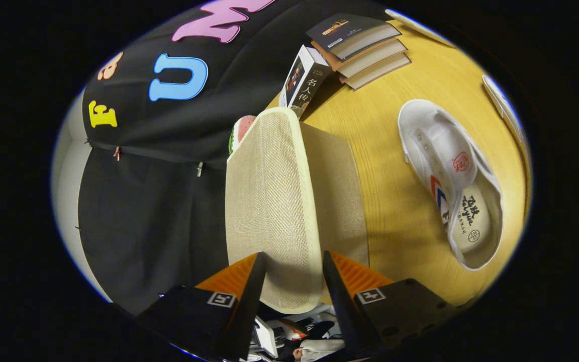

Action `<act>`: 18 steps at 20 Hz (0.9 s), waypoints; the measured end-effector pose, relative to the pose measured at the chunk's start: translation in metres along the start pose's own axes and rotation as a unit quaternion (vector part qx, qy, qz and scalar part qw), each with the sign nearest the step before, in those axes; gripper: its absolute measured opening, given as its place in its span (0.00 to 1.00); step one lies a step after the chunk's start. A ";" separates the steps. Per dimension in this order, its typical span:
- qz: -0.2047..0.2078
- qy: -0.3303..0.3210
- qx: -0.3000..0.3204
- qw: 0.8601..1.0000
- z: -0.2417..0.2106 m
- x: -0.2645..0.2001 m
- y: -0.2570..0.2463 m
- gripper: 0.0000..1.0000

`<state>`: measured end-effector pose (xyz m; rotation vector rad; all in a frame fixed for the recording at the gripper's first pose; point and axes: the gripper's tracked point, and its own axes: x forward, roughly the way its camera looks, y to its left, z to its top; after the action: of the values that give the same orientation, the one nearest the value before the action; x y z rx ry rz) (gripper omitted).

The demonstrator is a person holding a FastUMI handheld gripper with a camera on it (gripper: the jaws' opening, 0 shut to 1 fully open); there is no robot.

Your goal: Open the storage box then place both shoes into the box .Put the left shoe in first, then the right shoe, with the right side of both shoes facing outward in a uniform manner.

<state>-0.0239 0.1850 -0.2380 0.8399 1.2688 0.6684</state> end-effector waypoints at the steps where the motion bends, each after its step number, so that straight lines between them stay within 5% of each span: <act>1: 0.003 0.009 0.003 1.000 0.000 -0.001 -0.001 0.65; 4: 0.013 0.021 0.020 0.999 0.001 -0.004 0.001 0.58; 7: 0.022 0.025 0.040 0.999 0.002 -0.005 0.008 0.15; 9: 0.019 0.026 0.033 0.999 0.003 -0.006 0.010 0.08; 18: 0.005 -0.015 0.010 1.000 0.003 -0.029 0.058 0.05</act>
<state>-0.0251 0.1925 -0.1733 0.8693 1.2468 0.6498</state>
